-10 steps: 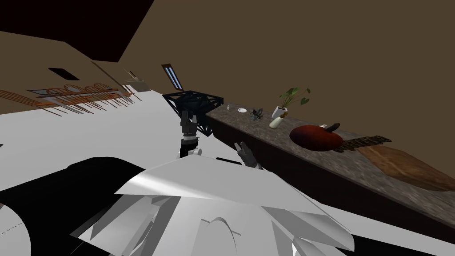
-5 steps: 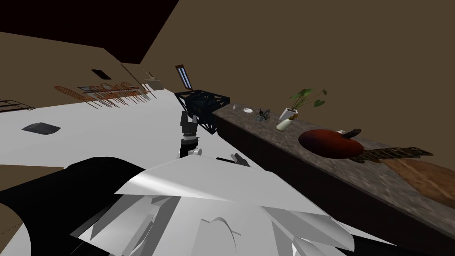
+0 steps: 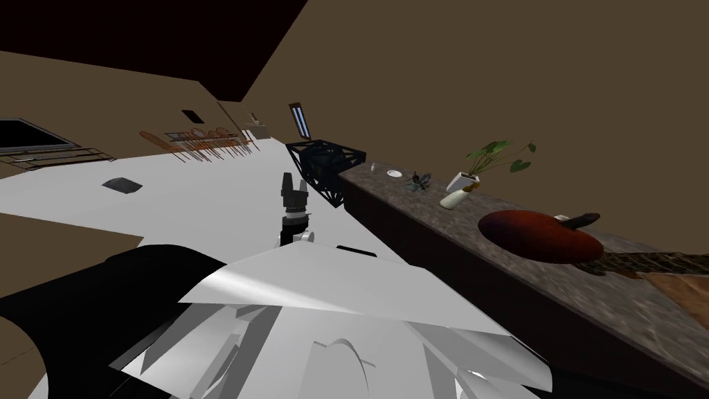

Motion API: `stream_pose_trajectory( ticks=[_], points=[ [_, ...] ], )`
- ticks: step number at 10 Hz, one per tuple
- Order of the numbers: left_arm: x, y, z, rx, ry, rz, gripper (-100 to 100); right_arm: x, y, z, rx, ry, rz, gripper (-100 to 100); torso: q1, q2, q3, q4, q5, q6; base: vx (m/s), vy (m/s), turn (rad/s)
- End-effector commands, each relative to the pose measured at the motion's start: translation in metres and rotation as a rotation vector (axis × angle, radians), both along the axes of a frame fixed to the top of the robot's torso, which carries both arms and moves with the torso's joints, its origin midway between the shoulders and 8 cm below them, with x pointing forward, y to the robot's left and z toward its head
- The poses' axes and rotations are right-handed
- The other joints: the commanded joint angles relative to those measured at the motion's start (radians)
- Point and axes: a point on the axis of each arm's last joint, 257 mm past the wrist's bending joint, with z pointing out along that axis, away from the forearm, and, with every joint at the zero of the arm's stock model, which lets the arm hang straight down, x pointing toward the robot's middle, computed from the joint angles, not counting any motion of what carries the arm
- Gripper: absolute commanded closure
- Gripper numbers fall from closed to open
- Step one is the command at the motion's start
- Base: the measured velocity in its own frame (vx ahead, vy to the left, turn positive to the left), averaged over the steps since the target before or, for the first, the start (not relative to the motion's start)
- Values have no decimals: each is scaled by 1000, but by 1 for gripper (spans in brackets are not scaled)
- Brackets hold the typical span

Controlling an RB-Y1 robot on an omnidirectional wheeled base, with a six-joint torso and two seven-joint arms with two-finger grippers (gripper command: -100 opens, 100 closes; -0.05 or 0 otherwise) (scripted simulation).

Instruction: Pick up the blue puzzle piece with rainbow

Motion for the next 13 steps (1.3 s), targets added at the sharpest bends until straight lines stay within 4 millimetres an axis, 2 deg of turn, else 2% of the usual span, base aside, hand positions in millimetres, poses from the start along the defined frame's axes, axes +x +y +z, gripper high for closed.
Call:
stream_pose_trajectory(
  ticks=[1, 2, 3, 4, 5, 7, 12, 13],
  points=[
    [0, 0, 0, 0, 0, 0, 0, -23, -7, -19, -44, 52, 45, -100, 0, 0, 0, 0, 0, 0, -34, 5, 106],
    [0, 0, 0, 0, 0, 0, 0, -26, -13, -23, -64, 56, 55, -100, -1, 0, 0, 0, 0, 1, -13, 2, -57],
    [0, 0, 0, 0, 0, 0, 0, -48, -25, -47, -125, 101, 93, -100, -1, -1, -1, 0, 0, 1, -12, 12, 282],
    [0, 0, 0, 0, 0, 0, 0, -60, -32, -53, -149, 124, 117, -100, -1, -2, -1, 0, 0, 0, -9, 0, 186],
    [0, 0, 0, 0, 0, 0, 0, -73, -47, -73, -204, 149, 139, -100, -1, -2, -1, -2, 0, 3, 3, -1, 224],
    [0, 0, 0, 0, 0, 0, 0, -85, -59, -75, -237, 167, 168, -100, -1, -3, -2, -7, -1, 12, 6, -6, 80],
    [0, 0, 0, 0, 0, 0, 0, -94, -59, -79, -240, 189, 177, -100, 0, -2, -1, -22, -6, 31, 1, 0, -3],
    [0, 0, 0, 0, 0, 0, 0, -111, -85, -96, -317, 216, 212, -100, 0, -2, -1, -23, -7, 32, 17, -1, 302]
  ],
)
